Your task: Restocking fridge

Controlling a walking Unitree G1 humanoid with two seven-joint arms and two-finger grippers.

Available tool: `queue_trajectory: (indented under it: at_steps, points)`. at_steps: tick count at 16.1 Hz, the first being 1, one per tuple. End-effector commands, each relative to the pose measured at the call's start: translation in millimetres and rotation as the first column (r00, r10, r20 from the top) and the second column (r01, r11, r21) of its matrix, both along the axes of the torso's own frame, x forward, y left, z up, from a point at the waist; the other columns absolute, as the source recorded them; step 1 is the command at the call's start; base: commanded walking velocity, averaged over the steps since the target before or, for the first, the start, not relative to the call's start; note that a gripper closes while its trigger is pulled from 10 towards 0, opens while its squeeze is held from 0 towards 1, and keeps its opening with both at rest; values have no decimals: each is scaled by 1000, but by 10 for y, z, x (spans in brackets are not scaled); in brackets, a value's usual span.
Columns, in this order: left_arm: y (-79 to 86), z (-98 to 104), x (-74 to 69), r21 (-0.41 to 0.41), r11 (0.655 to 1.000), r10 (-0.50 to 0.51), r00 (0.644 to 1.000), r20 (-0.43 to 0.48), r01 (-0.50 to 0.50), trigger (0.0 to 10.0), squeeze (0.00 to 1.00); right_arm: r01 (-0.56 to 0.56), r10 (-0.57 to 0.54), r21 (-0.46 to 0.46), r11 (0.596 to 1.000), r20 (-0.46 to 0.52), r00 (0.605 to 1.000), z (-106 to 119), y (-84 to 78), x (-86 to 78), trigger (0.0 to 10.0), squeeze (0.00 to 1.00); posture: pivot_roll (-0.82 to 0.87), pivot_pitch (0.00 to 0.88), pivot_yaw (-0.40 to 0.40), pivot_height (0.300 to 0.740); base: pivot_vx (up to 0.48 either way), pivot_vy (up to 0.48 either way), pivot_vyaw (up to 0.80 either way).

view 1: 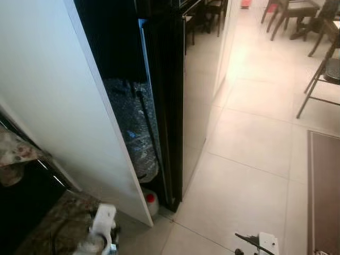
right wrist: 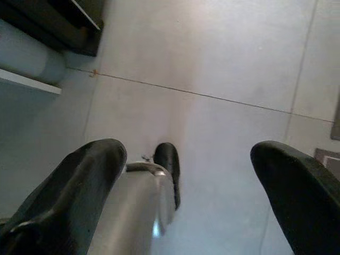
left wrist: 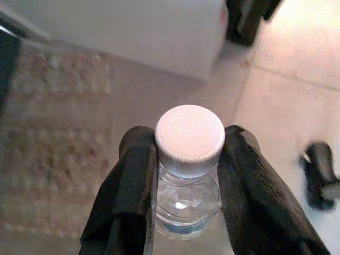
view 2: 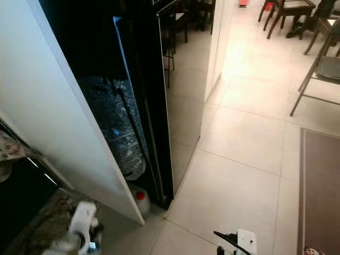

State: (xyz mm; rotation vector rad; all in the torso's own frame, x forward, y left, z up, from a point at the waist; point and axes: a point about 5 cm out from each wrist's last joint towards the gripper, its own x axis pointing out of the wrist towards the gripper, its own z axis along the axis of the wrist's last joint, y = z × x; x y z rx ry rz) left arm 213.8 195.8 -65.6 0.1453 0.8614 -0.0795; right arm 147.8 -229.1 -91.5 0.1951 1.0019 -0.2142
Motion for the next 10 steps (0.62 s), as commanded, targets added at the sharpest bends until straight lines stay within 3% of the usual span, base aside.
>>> queue_trajectory:
  at_steps: [1, 4, 10]
  points:
    - [38, -62, -112, -8, 999, 36, 998, -42, -36, 10000, 0, 11, -11, -2, 1000, -6, 1000, -11, -28, -50, 10000, 0, -40, 0, 50, 740, 0, 0, 0]
    - [93, -124, -246, 10, 997, 78, 995, -68, -77, 10000, 0, 32, -32, -7, 999, -8, 999, -15, -69, -89, 10000, 0, -34, 0, 53, 740, 0, 0, 0]
    - [210, -80, -206, 19, 991, 136, 990, -39, -136, 10000, 0, 41, -41, 11, 999, 1, 999, -28, 8, -78, 10000, 0, -32, 0, 71, 740, 0, 0, 0]
